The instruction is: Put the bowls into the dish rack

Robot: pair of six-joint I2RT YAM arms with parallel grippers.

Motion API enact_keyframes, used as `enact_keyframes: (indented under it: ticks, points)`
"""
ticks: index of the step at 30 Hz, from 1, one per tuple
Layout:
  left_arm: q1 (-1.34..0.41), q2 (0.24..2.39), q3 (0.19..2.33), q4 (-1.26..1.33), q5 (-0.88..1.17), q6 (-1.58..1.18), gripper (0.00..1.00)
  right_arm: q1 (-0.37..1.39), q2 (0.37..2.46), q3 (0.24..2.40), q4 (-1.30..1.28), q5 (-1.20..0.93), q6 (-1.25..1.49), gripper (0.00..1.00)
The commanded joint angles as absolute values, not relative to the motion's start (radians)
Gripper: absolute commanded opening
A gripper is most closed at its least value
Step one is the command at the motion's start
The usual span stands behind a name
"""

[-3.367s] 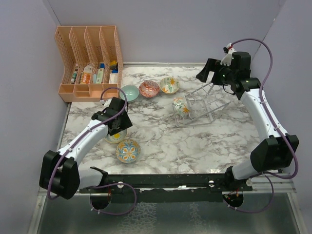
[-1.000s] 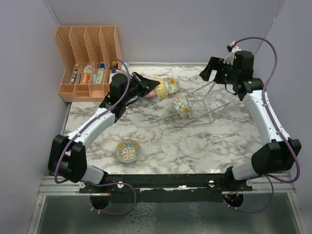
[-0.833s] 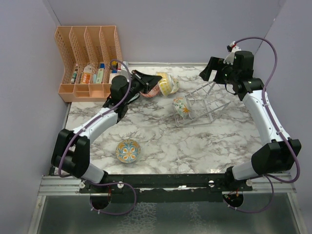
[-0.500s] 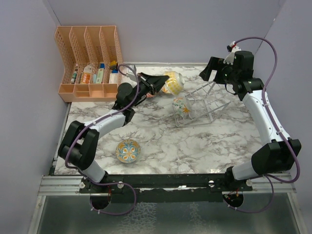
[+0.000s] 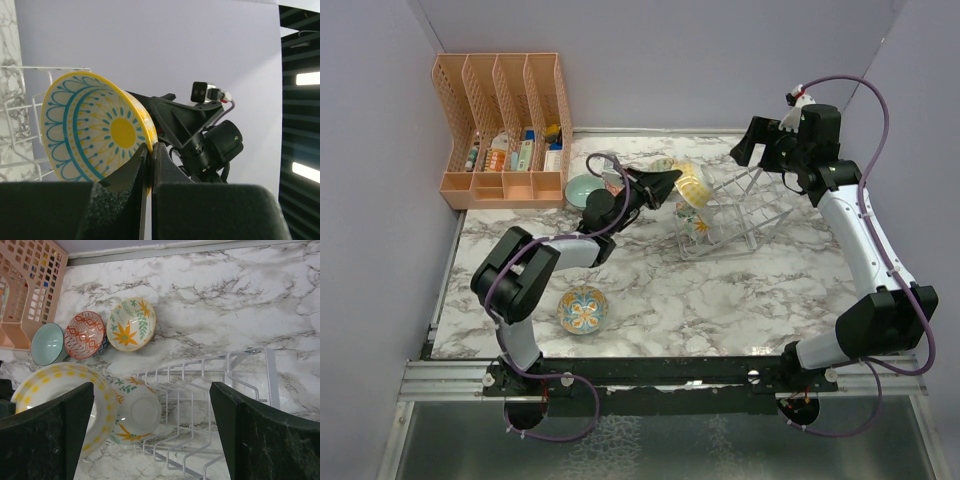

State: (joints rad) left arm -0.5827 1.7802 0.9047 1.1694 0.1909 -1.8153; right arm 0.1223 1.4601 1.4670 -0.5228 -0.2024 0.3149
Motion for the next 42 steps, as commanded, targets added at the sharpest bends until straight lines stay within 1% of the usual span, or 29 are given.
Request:
enact_keyframes:
  ticks: [1, 19, 42]
  points:
    - [-0.600, 1.827, 0.938, 1.315, 0.143, -1.858, 0.00, 0.117, 1.428, 1.491, -0.529, -0.168, 0.292, 0.99]
    - [-0.639, 1.986, 0.992, 1.410, 0.120, -1.926, 0.00, 0.117, 1.428, 1.478, -0.527, -0.160, 0.276, 0.99]
    - [-0.645, 2.036, 0.950, 1.443, 0.141, -1.930, 0.00, 0.117, 1.441, 1.481, -0.529, -0.173, 0.277, 0.99]
